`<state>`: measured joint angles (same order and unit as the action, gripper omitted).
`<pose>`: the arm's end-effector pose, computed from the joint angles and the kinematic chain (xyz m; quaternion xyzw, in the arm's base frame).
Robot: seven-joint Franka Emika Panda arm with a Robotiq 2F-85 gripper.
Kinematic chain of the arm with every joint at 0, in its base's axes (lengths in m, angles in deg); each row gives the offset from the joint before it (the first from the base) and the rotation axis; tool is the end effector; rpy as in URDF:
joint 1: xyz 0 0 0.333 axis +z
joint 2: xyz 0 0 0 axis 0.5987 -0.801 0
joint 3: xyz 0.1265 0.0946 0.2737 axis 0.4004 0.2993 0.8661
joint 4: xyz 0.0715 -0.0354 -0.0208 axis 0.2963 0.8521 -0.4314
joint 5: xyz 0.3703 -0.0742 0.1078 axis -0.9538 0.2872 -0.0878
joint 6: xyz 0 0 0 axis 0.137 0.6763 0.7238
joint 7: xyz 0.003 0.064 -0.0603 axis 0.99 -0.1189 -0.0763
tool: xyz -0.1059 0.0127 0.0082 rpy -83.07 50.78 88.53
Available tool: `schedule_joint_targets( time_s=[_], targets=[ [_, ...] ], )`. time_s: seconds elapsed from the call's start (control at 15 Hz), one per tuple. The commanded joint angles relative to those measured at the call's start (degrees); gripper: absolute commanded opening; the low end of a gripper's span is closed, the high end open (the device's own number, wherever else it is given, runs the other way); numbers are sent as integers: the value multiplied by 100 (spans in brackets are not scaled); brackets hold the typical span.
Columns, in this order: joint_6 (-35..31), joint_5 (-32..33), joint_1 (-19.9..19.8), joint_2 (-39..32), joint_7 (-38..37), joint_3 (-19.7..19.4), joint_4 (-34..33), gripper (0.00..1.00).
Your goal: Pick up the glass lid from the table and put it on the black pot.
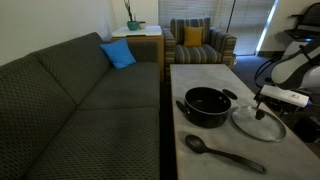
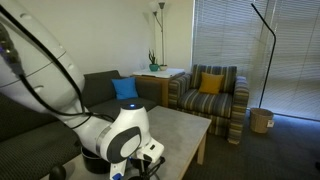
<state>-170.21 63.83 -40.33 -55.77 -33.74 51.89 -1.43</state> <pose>0.6604 -0.1156 -0.1236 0.8947 -0.4434 0.0493 0.0211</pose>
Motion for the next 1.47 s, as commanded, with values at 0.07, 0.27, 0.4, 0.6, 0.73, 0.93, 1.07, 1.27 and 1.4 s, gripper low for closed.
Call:
schedule_joint_targets(
  time_s=[0.07,0.27,0.4,0.6,0.73,0.93,1.07,1.27,1.4],
  targets=[
    [193,-152,-348,3,1018,494,-187,100],
    [395,-239,-317,7,1329,556,-240,100],
    [566,-280,-237,7,1399,538,-243,100],
    [829,-281,-154,8,1374,494,-237,100],
    [936,-282,-131,8,1354,483,-239,100],
    [1005,-278,-114,8,1354,479,-232,79],
    [1024,-272,-101,8,1344,468,-232,61],
    [1021,-260,-84,8,1341,455,-228,39],
    [1019,-255,-70,8,1326,439,-226,25]
  ],
)
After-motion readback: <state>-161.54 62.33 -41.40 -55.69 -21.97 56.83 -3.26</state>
